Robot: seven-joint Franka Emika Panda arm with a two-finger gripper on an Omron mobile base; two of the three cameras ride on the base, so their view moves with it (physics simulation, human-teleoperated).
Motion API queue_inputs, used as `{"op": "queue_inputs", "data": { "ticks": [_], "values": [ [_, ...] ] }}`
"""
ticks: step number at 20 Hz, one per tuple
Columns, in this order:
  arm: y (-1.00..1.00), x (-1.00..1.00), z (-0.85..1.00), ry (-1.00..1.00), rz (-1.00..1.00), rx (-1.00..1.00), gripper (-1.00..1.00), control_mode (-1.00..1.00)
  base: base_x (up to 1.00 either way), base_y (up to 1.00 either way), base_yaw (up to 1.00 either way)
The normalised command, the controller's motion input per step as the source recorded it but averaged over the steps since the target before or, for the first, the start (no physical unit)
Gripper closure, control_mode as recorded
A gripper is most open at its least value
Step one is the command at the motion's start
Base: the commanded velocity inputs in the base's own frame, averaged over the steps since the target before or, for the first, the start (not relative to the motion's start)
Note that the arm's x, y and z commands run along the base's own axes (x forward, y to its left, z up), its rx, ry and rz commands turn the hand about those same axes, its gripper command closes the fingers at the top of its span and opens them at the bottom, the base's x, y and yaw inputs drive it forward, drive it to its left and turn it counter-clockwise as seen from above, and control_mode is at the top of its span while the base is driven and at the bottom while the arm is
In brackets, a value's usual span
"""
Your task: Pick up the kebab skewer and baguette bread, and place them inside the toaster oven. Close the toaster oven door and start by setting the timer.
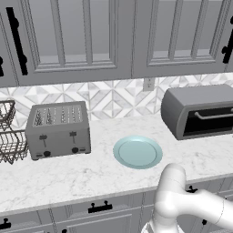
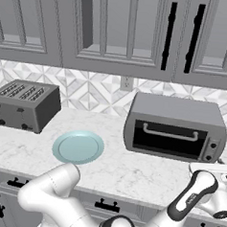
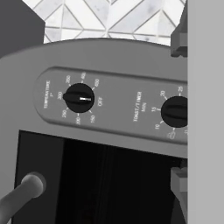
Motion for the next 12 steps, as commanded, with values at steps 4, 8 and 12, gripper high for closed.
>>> {"op": "queue_inputs", "data": {
  "ticks": [4, 8, 12],
  "values": [
    [0.00, 0.08, 0.00, 0.00, 0.00, 0.00, -1.00, -1.00, 0.00, 0.00, 0.00],
    [0.00, 0.06, 0.00, 0.00, 0.00, 0.00, -1.00, -1.00, 0.00, 0.00, 0.00],
    [0.00, 0.03, 0.00, 0.00, 0.00, 0.00, -1.00, -1.00, 0.00, 0.00, 0.00]
  ]
}}
